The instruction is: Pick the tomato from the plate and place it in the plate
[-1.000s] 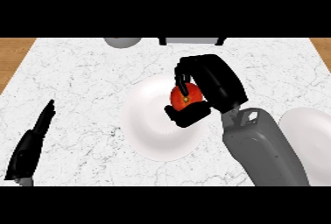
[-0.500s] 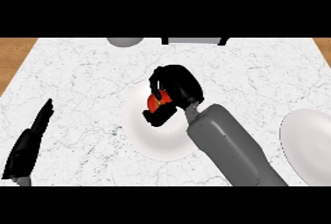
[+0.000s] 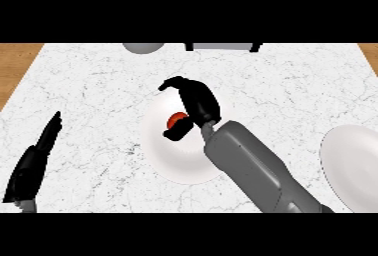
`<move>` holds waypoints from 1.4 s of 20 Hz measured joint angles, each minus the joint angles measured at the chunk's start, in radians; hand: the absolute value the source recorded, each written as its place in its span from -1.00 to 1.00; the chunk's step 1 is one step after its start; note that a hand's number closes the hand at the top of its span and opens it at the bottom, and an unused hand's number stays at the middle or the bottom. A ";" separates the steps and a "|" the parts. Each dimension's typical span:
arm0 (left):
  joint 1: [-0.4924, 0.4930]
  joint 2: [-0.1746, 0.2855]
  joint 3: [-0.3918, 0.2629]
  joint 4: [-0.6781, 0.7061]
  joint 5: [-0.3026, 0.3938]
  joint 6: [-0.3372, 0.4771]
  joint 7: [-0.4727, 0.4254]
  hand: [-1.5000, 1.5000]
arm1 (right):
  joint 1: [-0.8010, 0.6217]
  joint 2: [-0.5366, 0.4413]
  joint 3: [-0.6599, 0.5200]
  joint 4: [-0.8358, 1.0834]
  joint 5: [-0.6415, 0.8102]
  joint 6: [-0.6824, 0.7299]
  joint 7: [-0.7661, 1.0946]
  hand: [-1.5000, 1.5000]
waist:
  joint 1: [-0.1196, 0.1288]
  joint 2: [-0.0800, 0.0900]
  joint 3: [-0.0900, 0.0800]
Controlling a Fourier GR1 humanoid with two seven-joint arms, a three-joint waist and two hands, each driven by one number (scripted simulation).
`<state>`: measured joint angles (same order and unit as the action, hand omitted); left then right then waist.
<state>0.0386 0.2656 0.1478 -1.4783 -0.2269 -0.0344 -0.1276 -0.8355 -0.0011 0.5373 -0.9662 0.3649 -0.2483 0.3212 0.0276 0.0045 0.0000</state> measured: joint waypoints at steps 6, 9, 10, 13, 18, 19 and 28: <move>0.019 -0.005 -0.001 -0.018 -0.002 -0.003 0.003 0.00 | 0.023 -0.001 -0.069 -0.031 -0.098 -0.159 -0.079 -1.00 | -0.007 -0.002 0.000; 0.034 -0.011 0.005 -0.022 -0.001 0.002 -0.002 0.00 | 0.035 -0.026 -0.149 -0.060 -0.131 -0.182 -0.089 -1.00 | -0.017 -0.004 0.000; 0.035 -0.010 0.009 -0.021 0.000 0.002 -0.006 0.00 | 0.047 -0.036 -0.178 -0.065 -0.148 -0.186 -0.105 -1.00 | -0.019 -0.004 0.000; 0.044 -0.005 0.018 -0.026 0.003 0.000 -0.009 0.00 | 0.086 -0.078 -0.271 -0.105 -0.230 -0.153 -0.164 -1.00 | -0.023 -0.003 0.001; 0.054 -0.008 0.018 -0.028 -0.003 0.000 -0.020 0.00 | 0.183 -0.172 -0.417 -0.134 -0.381 -0.019 -0.329 -1.00 | -0.026 -0.003 0.001; 0.042 -0.006 0.022 -0.019 -0.002 -0.001 -0.017 0.00 | 0.199 -0.185 -0.441 -0.127 -0.403 0.009 -0.367 -1.00 | -0.026 -0.003 0.001; 0.045 -0.022 0.014 -0.043 -0.018 -0.005 -0.004 0.00 | 0.222 -0.347 -0.601 0.072 -0.477 0.259 -0.661 -1.00 | -0.017 -0.001 0.001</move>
<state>0.0839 0.2435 0.1613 -1.5212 -0.2447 -0.0393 -0.1319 -0.6132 -0.3481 -0.0641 -0.8942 -0.1121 0.0112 -0.3396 0.0101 0.0032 0.0006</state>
